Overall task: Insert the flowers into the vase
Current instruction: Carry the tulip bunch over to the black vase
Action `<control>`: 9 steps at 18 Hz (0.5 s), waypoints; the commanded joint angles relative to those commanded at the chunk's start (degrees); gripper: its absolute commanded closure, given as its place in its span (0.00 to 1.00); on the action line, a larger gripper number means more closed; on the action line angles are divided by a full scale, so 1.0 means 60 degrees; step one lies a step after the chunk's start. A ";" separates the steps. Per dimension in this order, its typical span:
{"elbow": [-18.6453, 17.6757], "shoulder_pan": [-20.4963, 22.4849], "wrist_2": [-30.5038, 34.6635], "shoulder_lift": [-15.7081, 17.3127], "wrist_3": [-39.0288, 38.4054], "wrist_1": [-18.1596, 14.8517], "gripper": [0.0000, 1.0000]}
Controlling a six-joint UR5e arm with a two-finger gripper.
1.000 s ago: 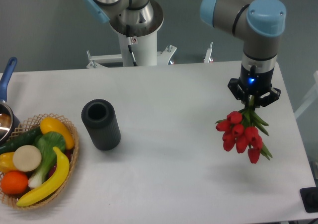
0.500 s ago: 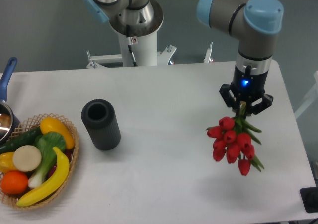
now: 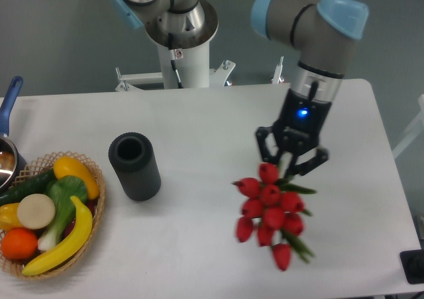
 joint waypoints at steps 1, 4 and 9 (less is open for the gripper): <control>0.0000 -0.0117 -0.0235 0.0102 -0.0015 0.0000 1.00; -0.0219 -0.0294 -0.1710 0.0366 -0.0058 0.0015 1.00; -0.0980 -0.0367 -0.3473 0.1171 -0.0059 0.0015 1.00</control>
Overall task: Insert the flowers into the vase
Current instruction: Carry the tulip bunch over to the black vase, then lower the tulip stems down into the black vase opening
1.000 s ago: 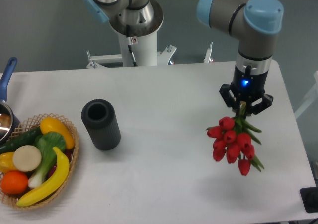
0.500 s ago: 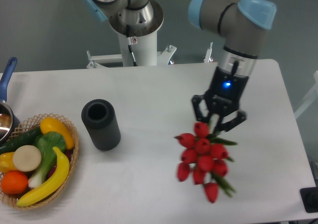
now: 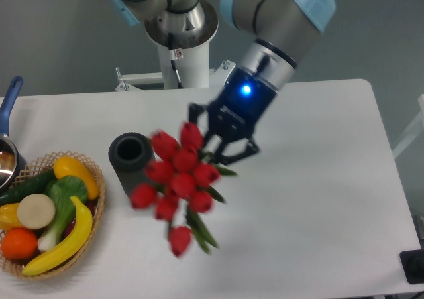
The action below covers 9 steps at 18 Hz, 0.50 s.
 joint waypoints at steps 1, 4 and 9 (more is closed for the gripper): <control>-0.0190 -0.0058 -0.0045 0.0117 0.0015 0.0000 1.00; -0.0937 -0.0264 -0.0439 0.0557 0.0044 0.0218 1.00; -0.1452 -0.0703 -0.0836 0.0676 0.0088 0.0600 1.00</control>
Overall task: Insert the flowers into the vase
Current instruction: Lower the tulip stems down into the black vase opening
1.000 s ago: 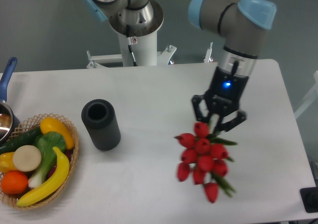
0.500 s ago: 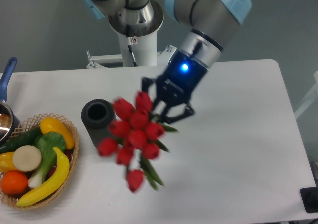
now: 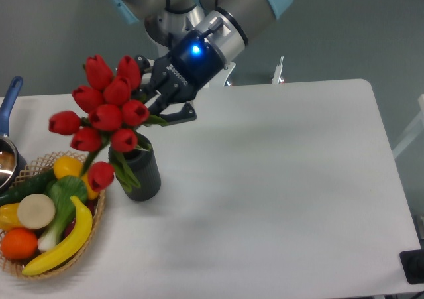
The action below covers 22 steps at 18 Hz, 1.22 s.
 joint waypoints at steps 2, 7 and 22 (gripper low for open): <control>-0.0073 -0.0015 -0.0103 -0.0088 0.0044 0.0029 1.00; -0.0790 -0.0073 -0.0191 -0.0015 0.0731 0.0103 1.00; -0.1962 -0.0015 -0.0176 -0.0381 0.2358 0.0220 0.93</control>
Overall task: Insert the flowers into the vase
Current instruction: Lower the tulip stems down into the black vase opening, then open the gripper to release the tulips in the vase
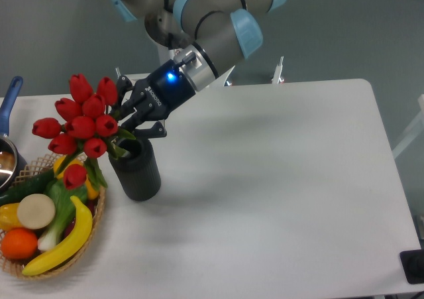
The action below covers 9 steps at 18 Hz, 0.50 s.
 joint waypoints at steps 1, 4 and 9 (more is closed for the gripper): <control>-0.0015 0.0015 0.0015 -0.0029 0.0059 -0.0014 0.92; -0.0220 0.0058 0.0029 -0.0161 0.0409 0.0000 0.87; -0.0586 0.0322 0.0059 -0.0205 0.0894 0.0029 0.75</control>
